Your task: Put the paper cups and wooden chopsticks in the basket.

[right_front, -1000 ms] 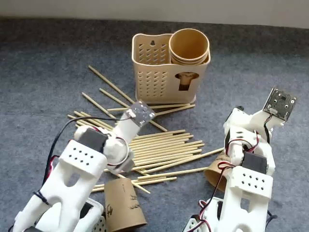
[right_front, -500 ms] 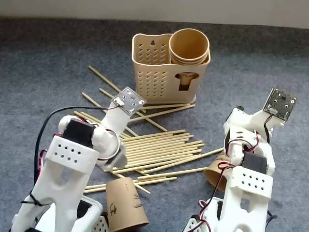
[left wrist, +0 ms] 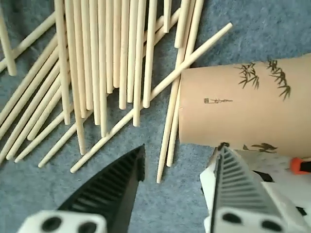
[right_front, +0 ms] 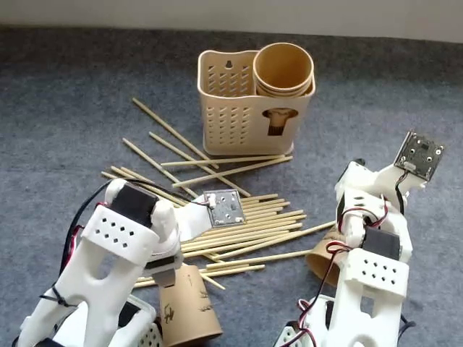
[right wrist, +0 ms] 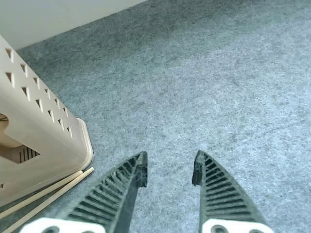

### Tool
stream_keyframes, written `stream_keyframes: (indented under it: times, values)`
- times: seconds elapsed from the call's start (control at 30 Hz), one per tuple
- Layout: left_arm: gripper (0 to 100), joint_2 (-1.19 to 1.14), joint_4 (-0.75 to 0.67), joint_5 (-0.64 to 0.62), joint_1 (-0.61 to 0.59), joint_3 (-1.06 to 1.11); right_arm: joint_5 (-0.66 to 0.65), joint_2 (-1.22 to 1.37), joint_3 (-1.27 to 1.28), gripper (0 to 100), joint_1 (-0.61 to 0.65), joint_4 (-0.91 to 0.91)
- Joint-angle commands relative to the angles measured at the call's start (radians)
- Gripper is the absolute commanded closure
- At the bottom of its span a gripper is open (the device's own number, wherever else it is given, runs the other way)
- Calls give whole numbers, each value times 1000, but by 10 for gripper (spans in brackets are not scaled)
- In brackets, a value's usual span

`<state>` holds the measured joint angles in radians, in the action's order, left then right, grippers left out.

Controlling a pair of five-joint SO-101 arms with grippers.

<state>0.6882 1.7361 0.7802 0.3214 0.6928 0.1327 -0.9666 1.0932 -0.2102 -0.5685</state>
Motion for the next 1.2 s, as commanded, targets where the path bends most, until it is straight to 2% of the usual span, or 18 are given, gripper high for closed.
stream_keyframes:
  times: [0.0,0.2,0.37,0.6,0.73,0.9,1.07,1.17]
  values:
    - [769,19,17,184,-25,27,0,-10,-5,840,-2,22]
    - [769,22,11,374,-19,117,0,-10,-5,840,-2,22]
    - [769,21,-14,377,44,173,0,-10,-5,840,15,22]
    - [769,22,-147,107,245,219,0,-10,-4,840,18,22]
    - [766,22,-233,-81,317,213,0,-10,-4,840,15,22]
    - [765,22,-310,-212,355,213,0,-10,-4,840,13,22]
    - [765,22,-442,-402,351,208,0,-10,-4,840,13,22]
    - [765,22,-457,-512,351,142,0,-10,-4,840,13,22]
